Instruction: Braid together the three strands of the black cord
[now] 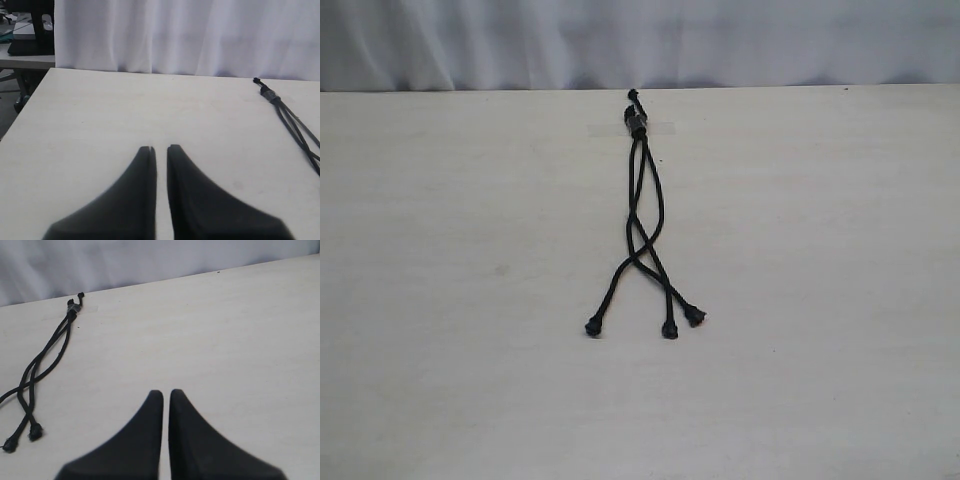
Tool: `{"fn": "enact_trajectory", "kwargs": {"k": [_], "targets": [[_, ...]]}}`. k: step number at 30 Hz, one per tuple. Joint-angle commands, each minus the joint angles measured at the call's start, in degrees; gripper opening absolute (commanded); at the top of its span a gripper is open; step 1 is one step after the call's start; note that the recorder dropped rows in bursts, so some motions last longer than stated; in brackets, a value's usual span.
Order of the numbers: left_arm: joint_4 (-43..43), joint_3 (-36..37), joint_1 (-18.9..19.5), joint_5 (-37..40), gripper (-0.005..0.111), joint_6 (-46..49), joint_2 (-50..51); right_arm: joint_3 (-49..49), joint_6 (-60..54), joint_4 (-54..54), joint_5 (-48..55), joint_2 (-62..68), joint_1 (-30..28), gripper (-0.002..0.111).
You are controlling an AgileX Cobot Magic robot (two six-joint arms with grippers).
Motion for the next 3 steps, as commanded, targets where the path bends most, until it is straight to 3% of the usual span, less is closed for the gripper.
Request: {"fn": "enact_trajectory", "kwargs": {"k": [1, 3], "targets": [[-0.5, 0.3, 0.1, -0.7, 0.009, 0.0, -0.1, 0.2, 0.2, 0.1, -0.9, -0.2, -0.4, 0.004], [-0.5, 0.3, 0.1, -0.7, 0.009, 0.0, -0.1, 0.2, 0.2, 0.1, -0.9, -0.2, -0.4, 0.004]]}}
